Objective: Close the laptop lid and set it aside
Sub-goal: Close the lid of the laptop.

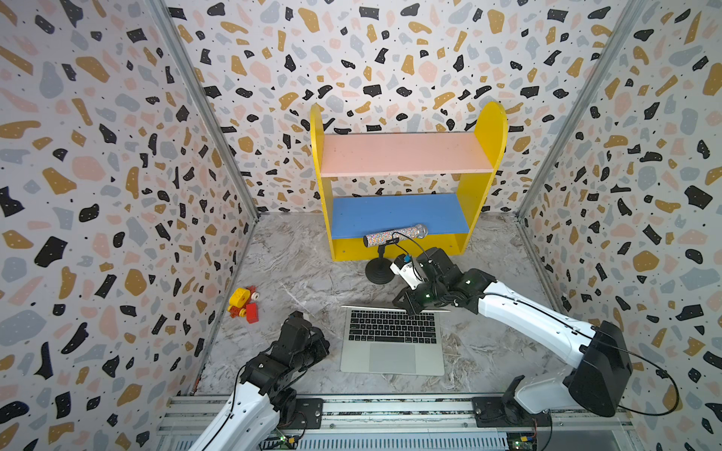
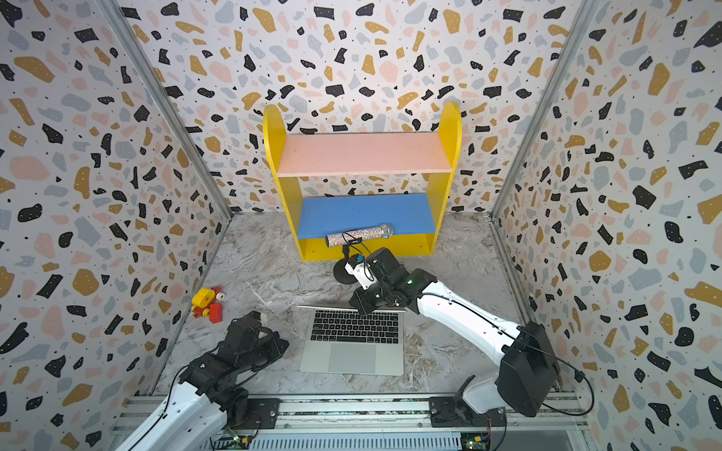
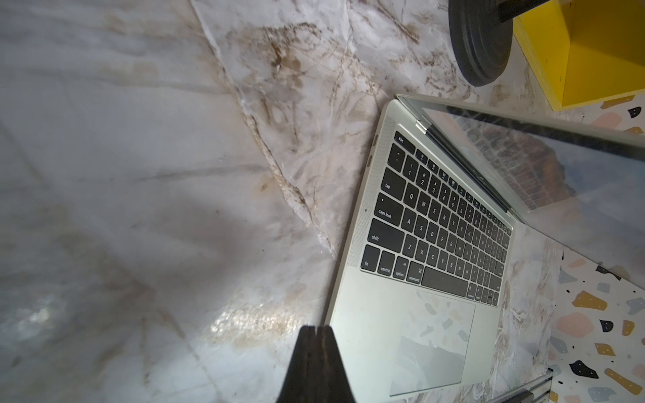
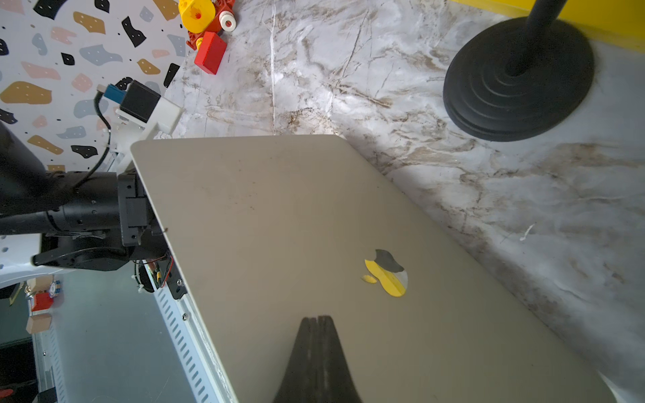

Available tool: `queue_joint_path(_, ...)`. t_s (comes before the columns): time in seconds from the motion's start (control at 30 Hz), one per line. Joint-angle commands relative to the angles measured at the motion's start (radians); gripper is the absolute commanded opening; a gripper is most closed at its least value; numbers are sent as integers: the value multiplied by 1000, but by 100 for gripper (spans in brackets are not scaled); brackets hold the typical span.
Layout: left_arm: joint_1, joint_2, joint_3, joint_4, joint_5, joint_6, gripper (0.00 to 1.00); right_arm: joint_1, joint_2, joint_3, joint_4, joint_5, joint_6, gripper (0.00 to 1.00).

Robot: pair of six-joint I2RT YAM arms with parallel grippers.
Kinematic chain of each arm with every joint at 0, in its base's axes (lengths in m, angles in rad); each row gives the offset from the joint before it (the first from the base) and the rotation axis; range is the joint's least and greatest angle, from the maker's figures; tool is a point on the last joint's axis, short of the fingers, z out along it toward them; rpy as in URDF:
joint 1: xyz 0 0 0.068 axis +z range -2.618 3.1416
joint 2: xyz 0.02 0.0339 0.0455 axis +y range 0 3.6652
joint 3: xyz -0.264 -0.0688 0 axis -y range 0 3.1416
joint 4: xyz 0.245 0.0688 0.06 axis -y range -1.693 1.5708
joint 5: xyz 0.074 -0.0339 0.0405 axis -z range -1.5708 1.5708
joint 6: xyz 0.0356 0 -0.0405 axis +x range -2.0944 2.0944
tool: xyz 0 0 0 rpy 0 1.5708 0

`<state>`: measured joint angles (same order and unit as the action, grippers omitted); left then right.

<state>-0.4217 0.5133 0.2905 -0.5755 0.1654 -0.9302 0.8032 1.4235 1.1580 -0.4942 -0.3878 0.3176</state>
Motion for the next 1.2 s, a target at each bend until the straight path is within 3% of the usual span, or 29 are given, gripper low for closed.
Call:
queue_joint_path(0.0, -3, -3, 32, 3, -18, 17, 4, 19, -9, -15, -54, -9, 3, 0)
queue_joint_path(1.17, -3, 28, 49, 21, -24, 20, 4, 77, 33, -55, -42, 2, 23, 0)
